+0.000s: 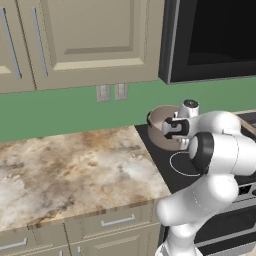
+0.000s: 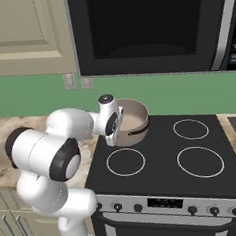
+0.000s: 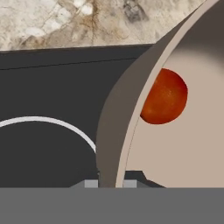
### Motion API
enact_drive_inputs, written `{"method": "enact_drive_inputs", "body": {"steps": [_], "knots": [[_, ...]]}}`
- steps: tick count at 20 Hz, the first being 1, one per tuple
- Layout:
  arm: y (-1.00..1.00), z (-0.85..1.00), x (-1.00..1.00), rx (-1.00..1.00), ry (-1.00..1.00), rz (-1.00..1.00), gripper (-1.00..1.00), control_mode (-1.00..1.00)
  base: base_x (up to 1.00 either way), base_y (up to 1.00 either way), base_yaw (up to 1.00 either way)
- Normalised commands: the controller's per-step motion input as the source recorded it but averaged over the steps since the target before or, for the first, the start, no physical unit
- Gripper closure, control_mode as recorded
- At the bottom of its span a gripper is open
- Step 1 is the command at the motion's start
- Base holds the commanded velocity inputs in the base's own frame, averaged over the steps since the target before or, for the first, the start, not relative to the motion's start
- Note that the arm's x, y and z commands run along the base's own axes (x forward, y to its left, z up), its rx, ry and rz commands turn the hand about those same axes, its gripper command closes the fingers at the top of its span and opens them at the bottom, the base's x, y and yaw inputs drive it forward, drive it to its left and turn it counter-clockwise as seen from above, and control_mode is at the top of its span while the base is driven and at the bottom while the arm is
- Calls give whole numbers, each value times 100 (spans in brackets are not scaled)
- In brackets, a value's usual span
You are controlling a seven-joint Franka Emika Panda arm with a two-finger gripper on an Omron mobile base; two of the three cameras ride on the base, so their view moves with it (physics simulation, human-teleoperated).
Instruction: Turn on the sink faucet. Then move the tomato from the counter to the sink. Turn off the sink. Move the vegetable from the sink to the pot next to the stove. Finally move the pot to the rear left burner.
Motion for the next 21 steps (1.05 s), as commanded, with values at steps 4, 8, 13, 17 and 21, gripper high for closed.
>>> {"method": "enact_drive_inputs", "body": {"steps": [4,8,13,17,21], "knots": [[0,-4,24,0,0,0,100,-100,0,0,0],[0,-6,23,0,0,0,100,-100,0,0,0],[-2,-10,16,0,0,0,100,-100,0,0,0],[0,-14,6,0,0,0,-100,-100,0,0,0],[0,0,0,0,-6,0,-100,-100,0,0,0]]}}
